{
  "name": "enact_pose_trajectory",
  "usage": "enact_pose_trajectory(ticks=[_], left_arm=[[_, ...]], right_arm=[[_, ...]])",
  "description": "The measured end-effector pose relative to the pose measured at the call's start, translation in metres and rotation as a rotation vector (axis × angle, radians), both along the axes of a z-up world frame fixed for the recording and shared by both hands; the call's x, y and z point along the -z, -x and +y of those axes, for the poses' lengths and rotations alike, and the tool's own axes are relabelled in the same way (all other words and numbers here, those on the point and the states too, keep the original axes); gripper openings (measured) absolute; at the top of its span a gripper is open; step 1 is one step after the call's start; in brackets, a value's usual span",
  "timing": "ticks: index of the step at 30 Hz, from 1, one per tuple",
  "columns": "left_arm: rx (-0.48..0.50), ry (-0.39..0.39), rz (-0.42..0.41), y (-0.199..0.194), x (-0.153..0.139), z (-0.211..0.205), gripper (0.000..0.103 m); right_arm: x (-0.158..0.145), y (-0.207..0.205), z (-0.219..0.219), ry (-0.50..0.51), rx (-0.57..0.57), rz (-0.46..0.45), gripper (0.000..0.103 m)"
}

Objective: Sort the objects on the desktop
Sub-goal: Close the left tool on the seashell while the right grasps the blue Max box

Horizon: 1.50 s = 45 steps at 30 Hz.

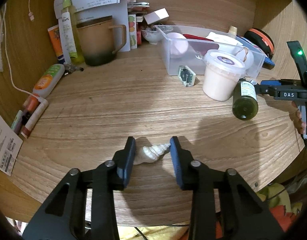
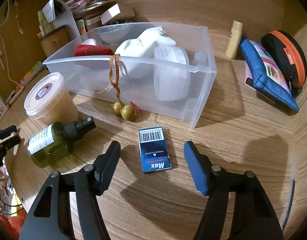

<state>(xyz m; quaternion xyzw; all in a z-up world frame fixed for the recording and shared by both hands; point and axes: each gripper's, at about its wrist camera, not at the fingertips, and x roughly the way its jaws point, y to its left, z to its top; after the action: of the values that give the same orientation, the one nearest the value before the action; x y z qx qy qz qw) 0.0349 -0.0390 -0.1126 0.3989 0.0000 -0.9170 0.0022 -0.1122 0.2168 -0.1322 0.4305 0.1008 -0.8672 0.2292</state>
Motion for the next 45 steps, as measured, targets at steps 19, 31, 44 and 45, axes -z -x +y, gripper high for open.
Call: enact_pose_trajectory(ticks=[19, 31, 44, 45], left_arm=[[0.019, -0.019, 0.001, 0.016, -0.008, -0.007, 0.010], [0.004, -0.080, 0.033, -0.003, -0.021, -0.030, 0.031], [0.021, -0.014, -0.011, -0.003, -0.006, -0.017, 0.038], [0.020, -0.018, -0.020, -0.001, -0.004, -0.017, 0.029]], right_arm=[[-0.010, -0.011, -0.019, 0.000, -0.035, -0.001, 0.025], [-0.023, -0.023, -0.010, 0.056, -0.028, 0.026, 0.025], [-0.026, -0.030, -0.009, 0.076, -0.036, 0.032, 0.025], [-0.027, -0.030, -0.009, 0.077, -0.037, 0.033, 0.025]])
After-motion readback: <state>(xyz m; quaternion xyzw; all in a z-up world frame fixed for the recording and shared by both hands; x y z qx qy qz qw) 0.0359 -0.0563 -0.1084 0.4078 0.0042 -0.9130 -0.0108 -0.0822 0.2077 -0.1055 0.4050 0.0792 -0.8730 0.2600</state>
